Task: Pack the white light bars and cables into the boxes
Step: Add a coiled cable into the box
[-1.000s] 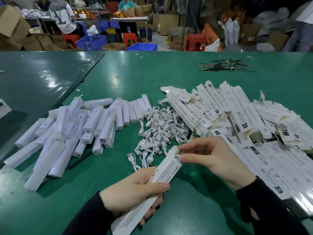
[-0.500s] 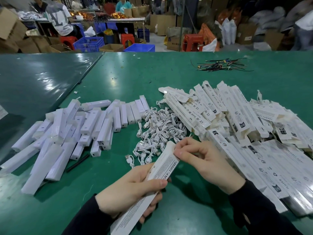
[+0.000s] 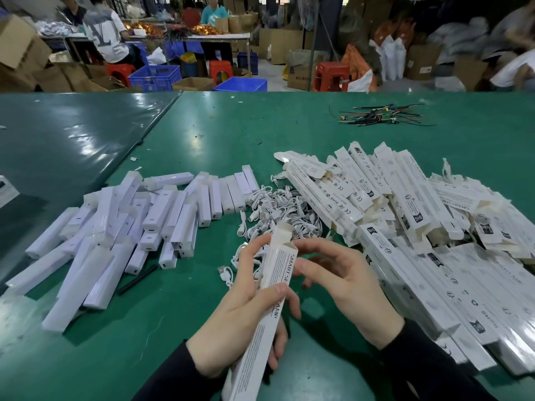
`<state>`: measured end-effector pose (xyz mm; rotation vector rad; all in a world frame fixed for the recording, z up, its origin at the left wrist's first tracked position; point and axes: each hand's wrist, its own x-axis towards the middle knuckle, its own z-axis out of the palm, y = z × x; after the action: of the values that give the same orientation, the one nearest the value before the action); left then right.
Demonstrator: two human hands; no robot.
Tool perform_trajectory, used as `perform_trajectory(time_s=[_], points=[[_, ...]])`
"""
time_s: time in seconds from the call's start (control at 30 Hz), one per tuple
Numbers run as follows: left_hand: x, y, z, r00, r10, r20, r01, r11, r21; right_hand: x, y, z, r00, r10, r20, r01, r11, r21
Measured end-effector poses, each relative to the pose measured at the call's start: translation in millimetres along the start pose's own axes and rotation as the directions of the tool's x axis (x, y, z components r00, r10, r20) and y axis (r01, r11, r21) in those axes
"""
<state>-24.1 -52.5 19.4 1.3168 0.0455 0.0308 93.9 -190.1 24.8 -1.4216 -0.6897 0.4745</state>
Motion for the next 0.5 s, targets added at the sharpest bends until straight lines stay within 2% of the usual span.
perform_trajectory(time_s=[0.3,0.5], points=[[-3.9,-1.6,4.3,0.998,0.057,0.009,-0.057,0.998,0.002,-2.5,-3.2,1.0,0.988,0.074,0.134,-0.066,0.996,-0.06],[-3.4,-2.7,5.2,0.997,0.07,0.012,-0.07,0.997,0.031,-2.2,-9.7,-2.8,0.976,0.081,0.201,-0.075,0.996,-0.037]])
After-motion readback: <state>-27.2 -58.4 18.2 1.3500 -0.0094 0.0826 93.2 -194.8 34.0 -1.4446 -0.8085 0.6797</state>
